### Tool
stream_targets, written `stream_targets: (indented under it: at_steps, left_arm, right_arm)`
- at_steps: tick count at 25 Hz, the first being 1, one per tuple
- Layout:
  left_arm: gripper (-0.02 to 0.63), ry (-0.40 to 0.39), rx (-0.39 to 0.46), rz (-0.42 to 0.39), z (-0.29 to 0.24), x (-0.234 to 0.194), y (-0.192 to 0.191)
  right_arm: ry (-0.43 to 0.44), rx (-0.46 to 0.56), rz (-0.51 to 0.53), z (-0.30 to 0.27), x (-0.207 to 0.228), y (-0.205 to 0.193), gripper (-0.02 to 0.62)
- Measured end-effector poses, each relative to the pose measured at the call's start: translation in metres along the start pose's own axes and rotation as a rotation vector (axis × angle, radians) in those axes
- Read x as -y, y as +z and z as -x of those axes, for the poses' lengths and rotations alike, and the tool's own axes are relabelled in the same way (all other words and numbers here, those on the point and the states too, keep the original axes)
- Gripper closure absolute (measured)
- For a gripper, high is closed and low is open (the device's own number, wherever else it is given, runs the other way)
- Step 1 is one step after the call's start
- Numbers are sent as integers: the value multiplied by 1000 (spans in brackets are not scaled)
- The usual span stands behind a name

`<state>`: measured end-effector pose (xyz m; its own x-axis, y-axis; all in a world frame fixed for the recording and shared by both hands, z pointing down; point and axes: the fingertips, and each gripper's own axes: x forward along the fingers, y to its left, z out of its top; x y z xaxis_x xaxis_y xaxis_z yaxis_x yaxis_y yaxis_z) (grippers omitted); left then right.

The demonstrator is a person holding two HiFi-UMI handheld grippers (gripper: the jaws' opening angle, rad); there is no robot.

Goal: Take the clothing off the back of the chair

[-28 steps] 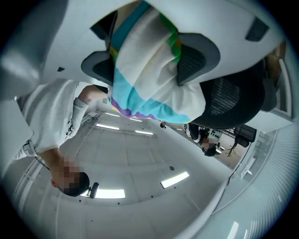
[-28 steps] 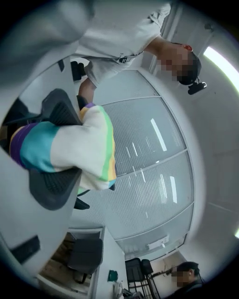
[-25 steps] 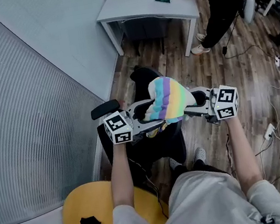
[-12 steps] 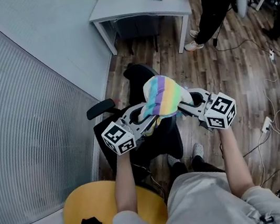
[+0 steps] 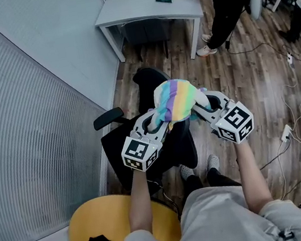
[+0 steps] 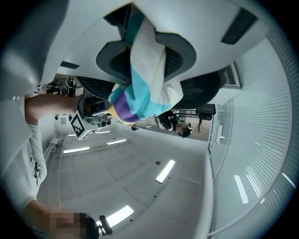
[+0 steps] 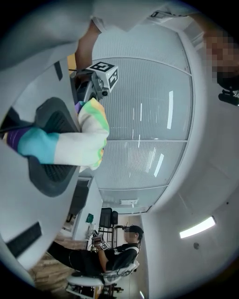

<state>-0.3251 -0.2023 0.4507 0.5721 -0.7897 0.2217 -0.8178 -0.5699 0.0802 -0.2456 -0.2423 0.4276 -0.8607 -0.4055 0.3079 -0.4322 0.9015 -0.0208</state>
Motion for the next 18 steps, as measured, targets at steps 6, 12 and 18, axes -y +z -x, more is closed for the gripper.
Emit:
stream_targets:
  at_steps: [6,12,18]
  left_arm:
    - [483,76,-64,-77,0,-2,0]
    - [489,193,-85,-116,10,-4,4]
    - [492,285,-116,-226,23,-7,25]
  right_arm:
    - [-74,43,13,2,-4,9,488]
    - [-97,57,68,7,-10,19,491]
    - [-103,92,104,16,-14,36,492]
